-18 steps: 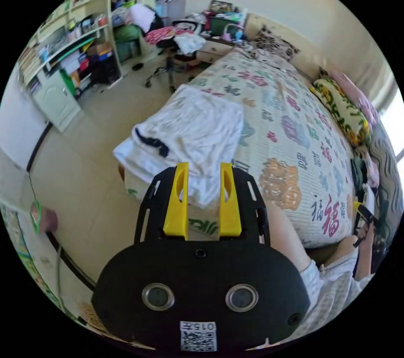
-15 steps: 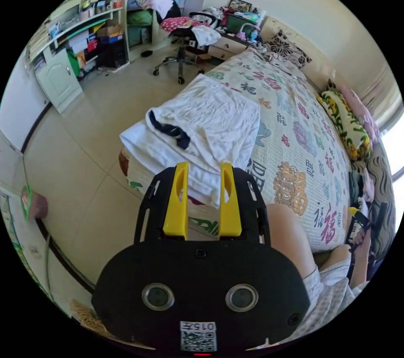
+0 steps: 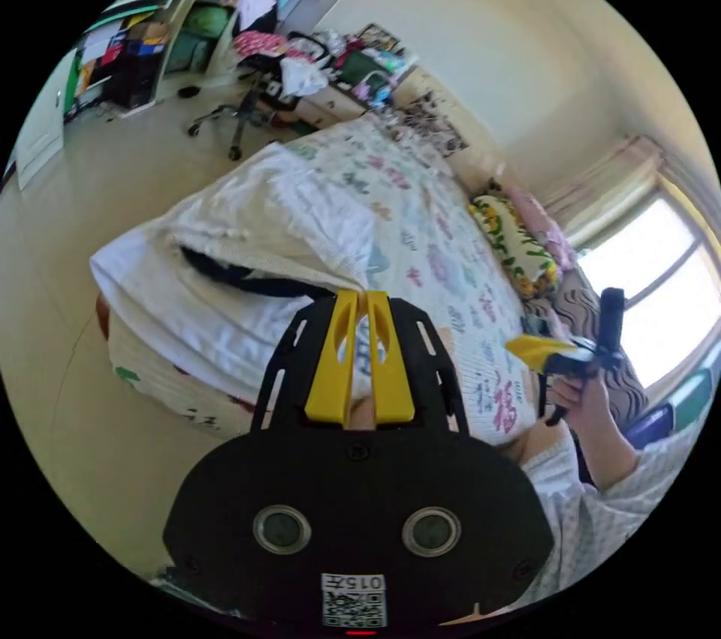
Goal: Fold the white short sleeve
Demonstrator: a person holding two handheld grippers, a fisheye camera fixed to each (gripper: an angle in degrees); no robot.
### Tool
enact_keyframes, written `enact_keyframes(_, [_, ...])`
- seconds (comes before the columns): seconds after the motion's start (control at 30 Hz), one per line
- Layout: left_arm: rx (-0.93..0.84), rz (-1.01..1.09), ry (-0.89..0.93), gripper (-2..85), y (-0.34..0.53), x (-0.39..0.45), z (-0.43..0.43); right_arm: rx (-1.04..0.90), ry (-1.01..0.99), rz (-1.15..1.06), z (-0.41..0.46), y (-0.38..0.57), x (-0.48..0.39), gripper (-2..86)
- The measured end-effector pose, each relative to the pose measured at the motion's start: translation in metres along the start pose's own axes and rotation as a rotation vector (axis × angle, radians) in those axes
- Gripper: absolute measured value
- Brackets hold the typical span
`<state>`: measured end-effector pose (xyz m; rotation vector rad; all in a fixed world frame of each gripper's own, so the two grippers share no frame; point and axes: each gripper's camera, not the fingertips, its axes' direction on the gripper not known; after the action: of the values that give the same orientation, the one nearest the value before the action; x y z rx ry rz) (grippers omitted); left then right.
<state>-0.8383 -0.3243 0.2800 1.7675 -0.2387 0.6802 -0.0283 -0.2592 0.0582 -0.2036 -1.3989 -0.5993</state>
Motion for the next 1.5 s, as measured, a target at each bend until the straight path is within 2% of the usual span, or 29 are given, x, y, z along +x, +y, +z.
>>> enact_keyframes(0.17, [-0.022, 0.222, 0.302, 0.0, 0.015, 0.09, -0.023, 0.034, -0.193, 0.058, -0.007, 0.007, 0.038, 10.7])
enact_keyframes(0.27, [-0.027, 0.286, 0.32, -0.1, 0.02, 0.13, -0.026, 0.143, -0.447, 0.108, -0.029, 0.04, 0.068, 5.4])
enact_keyframes(0.37, [-0.079, 0.287, 0.546, -0.2, 0.017, 0.154, -0.018, 0.267, -0.553, 0.115, -0.061, 0.08, 0.082, 1.9])
enact_keyframes(0.4, [-0.096, 0.294, 0.617, -0.2, 0.015, 0.166, -0.015, 0.302, -0.547, 0.1, -0.076, 0.093, 0.082, 1.2])
enact_keyframes(0.6, [-0.172, 0.503, 0.72, -0.3, 0.004, 0.251, -0.015, 0.479, -0.293, 0.012, -0.163, 0.141, 0.048, 0.0])
enact_keyframes(0.73, [-0.132, 0.565, 0.804, -0.7, -0.009, 0.278, -0.023, 0.544, -0.148, -0.054, -0.213, 0.151, 0.024, -0.1])
enact_keyframes(0.9, [0.012, 0.59, 0.735, -0.8, -0.03, 0.291, -0.041, 0.699, -0.037, -0.068, -0.277, 0.164, 0.019, -0.1])
enact_keyframes(1.03, [-0.015, 0.553, 0.629, -0.6, -0.034, 0.288, -0.027, 0.696, 0.052, -0.012, -0.293, 0.164, 0.033, -0.2])
enact_keyframes(1.13, [-0.139, 0.508, 0.571, 0.5, -0.02, 0.286, 0.014, 0.727, 0.104, 0.05, -0.304, 0.165, 0.047, -0.1])
enact_keyframes(1.33, [-0.433, 0.362, 0.461, 8.2, 0.026, 0.285, 0.134, 0.827, 0.147, 0.062, -0.341, 0.16, 0.058, -0.1])
enact_keyframes(1.4, [-0.581, 0.376, 0.414, 11.1, 0.054, 0.299, 0.192, 0.836, 0.191, 0.051, -0.356, 0.151, 0.055, 0.0])
enact_keyframes(1.5, [-0.702, 0.456, 0.313, 14.1, 0.083, 0.324, 0.254, 0.835, 0.206, 0.036, -0.369, 0.136, 0.053, 0.1])
